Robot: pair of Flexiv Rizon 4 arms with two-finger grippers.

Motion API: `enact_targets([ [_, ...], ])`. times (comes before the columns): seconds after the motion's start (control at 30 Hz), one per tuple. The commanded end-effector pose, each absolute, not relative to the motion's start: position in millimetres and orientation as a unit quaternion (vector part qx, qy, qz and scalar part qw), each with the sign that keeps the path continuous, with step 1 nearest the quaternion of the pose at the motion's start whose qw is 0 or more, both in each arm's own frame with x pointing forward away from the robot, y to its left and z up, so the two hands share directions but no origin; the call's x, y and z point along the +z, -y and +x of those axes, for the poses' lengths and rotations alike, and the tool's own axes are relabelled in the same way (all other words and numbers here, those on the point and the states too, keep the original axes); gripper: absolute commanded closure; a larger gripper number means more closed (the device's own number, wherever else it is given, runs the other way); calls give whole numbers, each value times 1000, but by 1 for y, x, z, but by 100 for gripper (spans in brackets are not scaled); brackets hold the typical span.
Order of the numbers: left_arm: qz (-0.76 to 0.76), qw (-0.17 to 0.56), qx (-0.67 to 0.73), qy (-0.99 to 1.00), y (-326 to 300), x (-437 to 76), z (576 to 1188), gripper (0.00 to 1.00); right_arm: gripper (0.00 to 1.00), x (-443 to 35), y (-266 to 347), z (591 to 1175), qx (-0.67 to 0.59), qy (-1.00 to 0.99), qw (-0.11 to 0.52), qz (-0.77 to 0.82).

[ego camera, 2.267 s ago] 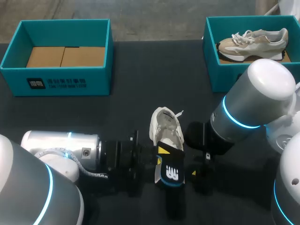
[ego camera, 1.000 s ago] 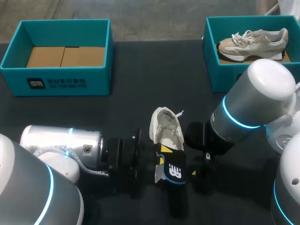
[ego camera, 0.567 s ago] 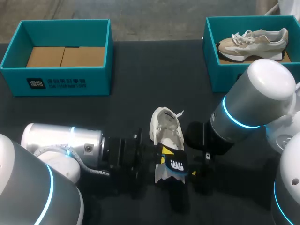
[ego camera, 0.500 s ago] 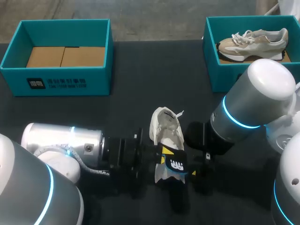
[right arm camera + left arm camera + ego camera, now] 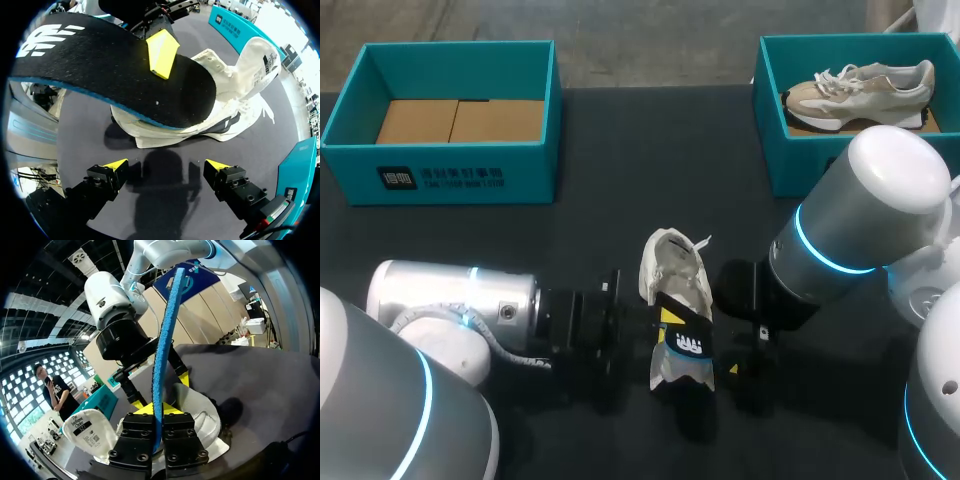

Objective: Take the shoe out of the shoebox, open the shoe tongue, remove and reinsert the insole, then place the shoe into the shoebox

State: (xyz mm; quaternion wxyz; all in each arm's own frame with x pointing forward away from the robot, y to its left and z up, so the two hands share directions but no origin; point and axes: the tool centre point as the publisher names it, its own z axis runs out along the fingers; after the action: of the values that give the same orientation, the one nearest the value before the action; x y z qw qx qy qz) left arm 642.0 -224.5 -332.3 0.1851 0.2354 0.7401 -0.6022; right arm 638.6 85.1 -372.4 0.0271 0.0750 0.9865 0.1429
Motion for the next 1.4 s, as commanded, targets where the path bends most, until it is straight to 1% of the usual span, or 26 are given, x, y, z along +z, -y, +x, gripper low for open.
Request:
enact_targets([
  [0.03, 236, 184, -597, -744, 228, -335, 645, 100, 0, -374, -86, 638, 143, -986, 28, 75],
  [0.53, 231, 187, -586, -754, 227, -337, 648, 100, 0, -374, -86, 638, 143, -986, 28, 75],
  [0.57, 232, 186, -586, -754, 227, -337, 647, 95, 0, -374, -86, 638, 143, -986, 28, 75],
  [0.6, 233, 186, -586, -754, 227, -336, 646, 80, 0, -374, -86, 638, 143, -986, 28, 75],
  [0.63, 233, 186, -586, -753, 228, -334, 645, 72, 0, -374, -86, 638, 143, -986, 28, 75],
  [0.77, 236, 187, -587, -752, 230, -330, 642, 71, 0, -374, -86, 638, 143, -986, 28, 75],
  [0.83, 239, 189, -587, -750, 230, -327, 641, 69, 0, -374, -86, 638, 143, -986, 28, 75],
  [1.17, 243, 196, -584, -750, 233, -318, 636, 73, 0, -374, -86, 638, 143, -986, 28, 75],
  [1.23, 245, 196, -582, -750, 234, -317, 635, 75, 0, -374, -86, 638, 143, -986, 28, 75],
  [1.27, 247, 196, -582, -750, 234, -317, 634, 78, 0, -374, -86, 638, 143, -986, 28, 75],
  [1.3, 250, 195, -582, -749, 235, -316, 634, 91, 0, -374, -86, 638, 143, -986, 28, 75],
  [1.33, 251, 194, -582, -749, 235, -316, 633, 100, 0, -374, -86, 638, 143, -986, 28, 75],
  [1.4, 253, 191, -582, -749, 236, -317, 632, 100, 0, -374, -86, 638, 143, -986, 28, 75],
])
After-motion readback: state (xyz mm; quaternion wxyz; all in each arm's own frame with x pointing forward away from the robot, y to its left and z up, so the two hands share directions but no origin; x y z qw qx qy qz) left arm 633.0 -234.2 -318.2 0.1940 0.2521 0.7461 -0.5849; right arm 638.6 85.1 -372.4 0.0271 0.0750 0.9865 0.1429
